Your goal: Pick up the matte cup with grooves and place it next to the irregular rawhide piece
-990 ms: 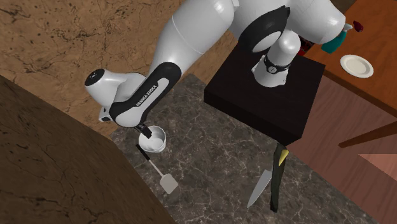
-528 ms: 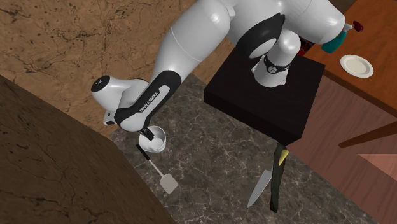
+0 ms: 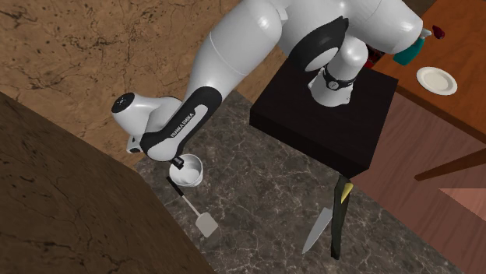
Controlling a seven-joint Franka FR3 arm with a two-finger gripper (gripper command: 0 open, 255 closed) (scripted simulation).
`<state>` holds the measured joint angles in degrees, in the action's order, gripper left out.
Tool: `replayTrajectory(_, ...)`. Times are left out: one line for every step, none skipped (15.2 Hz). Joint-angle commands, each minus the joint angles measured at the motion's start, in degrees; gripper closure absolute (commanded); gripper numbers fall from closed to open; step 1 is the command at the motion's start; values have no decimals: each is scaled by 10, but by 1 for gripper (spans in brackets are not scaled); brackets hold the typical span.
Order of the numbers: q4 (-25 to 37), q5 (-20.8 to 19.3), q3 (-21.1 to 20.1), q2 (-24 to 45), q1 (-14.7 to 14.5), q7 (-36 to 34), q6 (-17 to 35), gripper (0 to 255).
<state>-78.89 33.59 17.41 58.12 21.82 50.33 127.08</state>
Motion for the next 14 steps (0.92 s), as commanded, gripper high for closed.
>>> replayTrajectory(0,0,0,0,0,0,0,255)
replayTrajectory(0,0,0,0,0,0,0,255)
replayTrajectory(0,0,0,0,0,0,0,255)
replayTrajectory(0,0,0,0,0,0,0,255)
replayTrajectory(0,0,0,0,0,0,0,255)
replayTrajectory(0,0,0,0,0,0,0,255)
replayTrajectory(0,0,0,0,0,0,0,255)
replayTrajectory(-3,-1,2,-6,-1,-1,-3,255)
replayTrajectory(-7,-3,3,-12,-2,-2,-6,255)
replayTrajectory(-10,-4,5,-19,-4,-3,-9,255)
replayTrajectory(-13,-5,6,-25,-5,-4,-12,255)
replayTrajectory(-15,-7,8,-31,-6,-5,-16,255)
replayTrajectory(-18,-8,9,-36,-7,-6,-19,255)
replayTrajectory(-20,-10,11,-42,-8,-7,-22,255)
